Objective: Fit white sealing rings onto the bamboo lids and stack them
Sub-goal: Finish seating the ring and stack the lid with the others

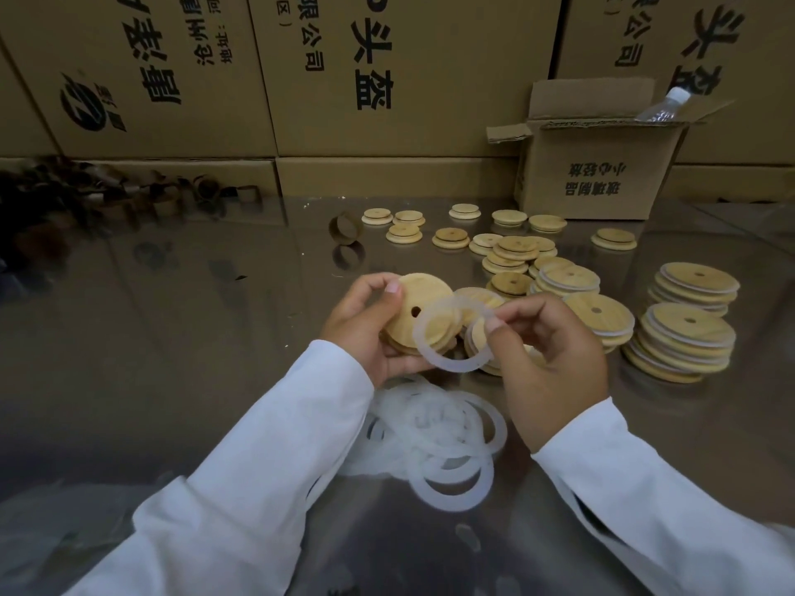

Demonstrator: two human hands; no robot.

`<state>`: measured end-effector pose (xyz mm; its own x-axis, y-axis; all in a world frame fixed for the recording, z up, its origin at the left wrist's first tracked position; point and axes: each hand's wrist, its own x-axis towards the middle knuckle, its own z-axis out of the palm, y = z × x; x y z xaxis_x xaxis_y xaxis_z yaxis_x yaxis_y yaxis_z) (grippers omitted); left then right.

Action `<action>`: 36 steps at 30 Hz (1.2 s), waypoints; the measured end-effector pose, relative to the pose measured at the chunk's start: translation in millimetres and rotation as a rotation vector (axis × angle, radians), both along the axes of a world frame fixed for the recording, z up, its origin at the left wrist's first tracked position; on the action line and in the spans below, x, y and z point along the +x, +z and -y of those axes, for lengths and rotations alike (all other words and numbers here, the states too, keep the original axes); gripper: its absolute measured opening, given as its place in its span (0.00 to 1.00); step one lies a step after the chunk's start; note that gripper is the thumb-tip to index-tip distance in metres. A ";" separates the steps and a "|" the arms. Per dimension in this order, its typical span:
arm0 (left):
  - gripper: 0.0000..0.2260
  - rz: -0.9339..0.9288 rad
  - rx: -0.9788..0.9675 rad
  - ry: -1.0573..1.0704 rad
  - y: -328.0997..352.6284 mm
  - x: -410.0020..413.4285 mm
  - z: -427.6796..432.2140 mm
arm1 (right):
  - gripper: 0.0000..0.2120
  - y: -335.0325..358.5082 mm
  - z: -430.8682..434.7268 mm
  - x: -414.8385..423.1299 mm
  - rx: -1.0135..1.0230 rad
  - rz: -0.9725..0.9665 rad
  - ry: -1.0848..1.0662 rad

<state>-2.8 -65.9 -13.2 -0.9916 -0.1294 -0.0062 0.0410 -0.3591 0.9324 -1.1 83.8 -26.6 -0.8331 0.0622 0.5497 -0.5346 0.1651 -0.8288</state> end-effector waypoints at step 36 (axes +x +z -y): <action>0.09 -0.196 -0.232 -0.134 -15.3 0.1 -7.6 | 0.06 -1.0 4.1 -2.2 -0.028 0.166 -0.021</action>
